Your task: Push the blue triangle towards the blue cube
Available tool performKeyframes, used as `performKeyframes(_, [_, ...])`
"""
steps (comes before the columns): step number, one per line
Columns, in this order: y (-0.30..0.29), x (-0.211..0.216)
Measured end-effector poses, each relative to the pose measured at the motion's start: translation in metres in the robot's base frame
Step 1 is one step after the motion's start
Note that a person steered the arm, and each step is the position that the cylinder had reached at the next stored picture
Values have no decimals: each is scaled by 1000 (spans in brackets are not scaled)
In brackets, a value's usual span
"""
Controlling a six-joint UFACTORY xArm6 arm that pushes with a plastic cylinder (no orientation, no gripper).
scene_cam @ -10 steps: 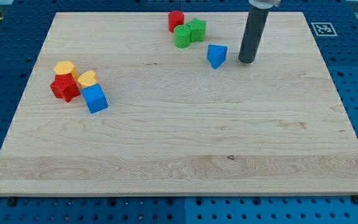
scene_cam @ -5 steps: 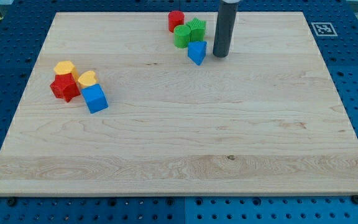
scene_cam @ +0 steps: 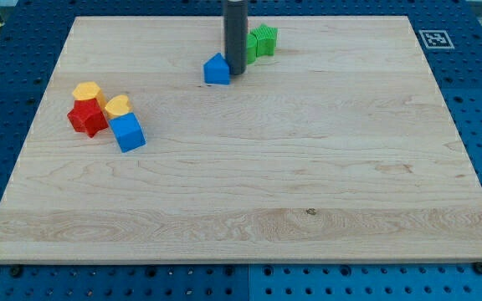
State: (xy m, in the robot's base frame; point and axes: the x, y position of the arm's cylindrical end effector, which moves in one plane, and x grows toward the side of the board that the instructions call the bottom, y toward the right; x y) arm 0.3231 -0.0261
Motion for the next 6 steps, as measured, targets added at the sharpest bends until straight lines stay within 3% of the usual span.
performKeyframes(1, [-37,-10])
performKeyframes(4, [-56,-4])
performKeyframes(6, [-59,41])
